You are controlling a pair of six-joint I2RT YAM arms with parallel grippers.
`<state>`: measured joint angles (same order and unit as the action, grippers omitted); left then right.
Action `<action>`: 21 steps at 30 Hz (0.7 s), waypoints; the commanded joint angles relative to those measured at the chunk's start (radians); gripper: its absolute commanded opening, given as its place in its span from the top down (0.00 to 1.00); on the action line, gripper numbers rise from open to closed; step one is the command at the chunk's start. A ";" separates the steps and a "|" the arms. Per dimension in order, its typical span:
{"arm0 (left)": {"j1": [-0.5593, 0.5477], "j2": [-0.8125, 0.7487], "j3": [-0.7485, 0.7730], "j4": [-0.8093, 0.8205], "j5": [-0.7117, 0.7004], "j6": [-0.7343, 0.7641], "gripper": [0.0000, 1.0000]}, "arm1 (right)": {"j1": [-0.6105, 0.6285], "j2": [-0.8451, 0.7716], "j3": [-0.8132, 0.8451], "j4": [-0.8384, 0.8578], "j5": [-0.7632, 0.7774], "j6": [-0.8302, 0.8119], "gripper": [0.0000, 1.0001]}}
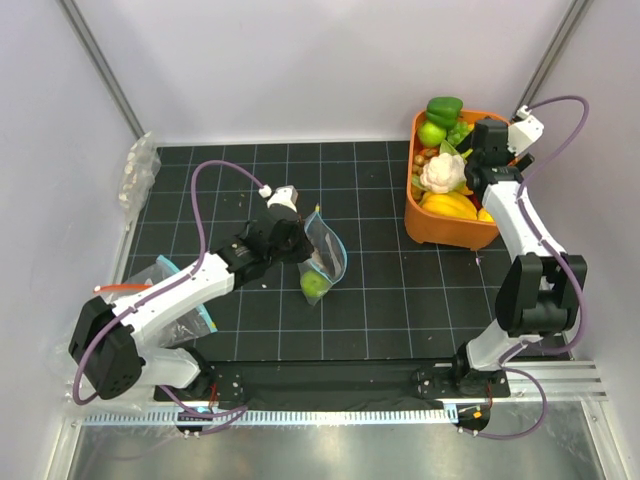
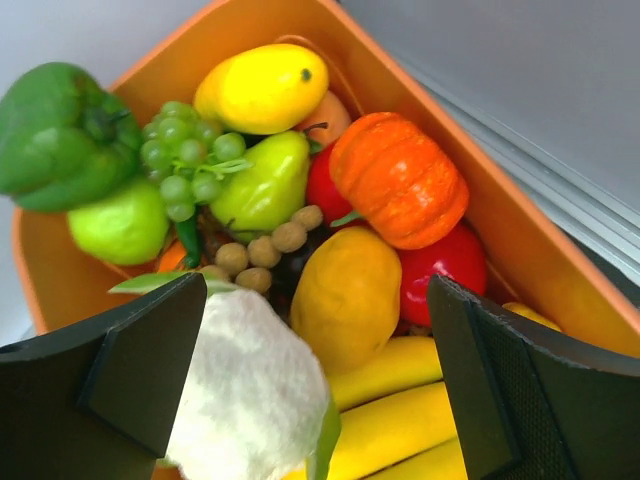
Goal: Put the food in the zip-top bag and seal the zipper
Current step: Pick up the fake fruit from the bin.
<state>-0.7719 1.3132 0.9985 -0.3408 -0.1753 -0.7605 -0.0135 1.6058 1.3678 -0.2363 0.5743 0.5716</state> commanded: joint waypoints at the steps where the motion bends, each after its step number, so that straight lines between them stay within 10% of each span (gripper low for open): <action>1: 0.005 -0.042 0.014 0.020 -0.007 -0.011 1.00 | -0.037 0.055 0.036 0.009 -0.010 -0.018 0.00; 16: 0.005 -0.023 0.015 0.020 -0.010 -0.008 1.00 | -0.046 0.328 0.131 0.008 -0.036 0.102 0.01; 21: 0.005 -0.019 0.019 0.020 -0.012 -0.007 1.00 | -0.069 0.301 0.088 0.072 -0.099 0.102 0.55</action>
<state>-0.7719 1.3083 0.9981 -0.3412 -0.1753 -0.7605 -0.0799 1.9160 1.4769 -0.1890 0.5304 0.6743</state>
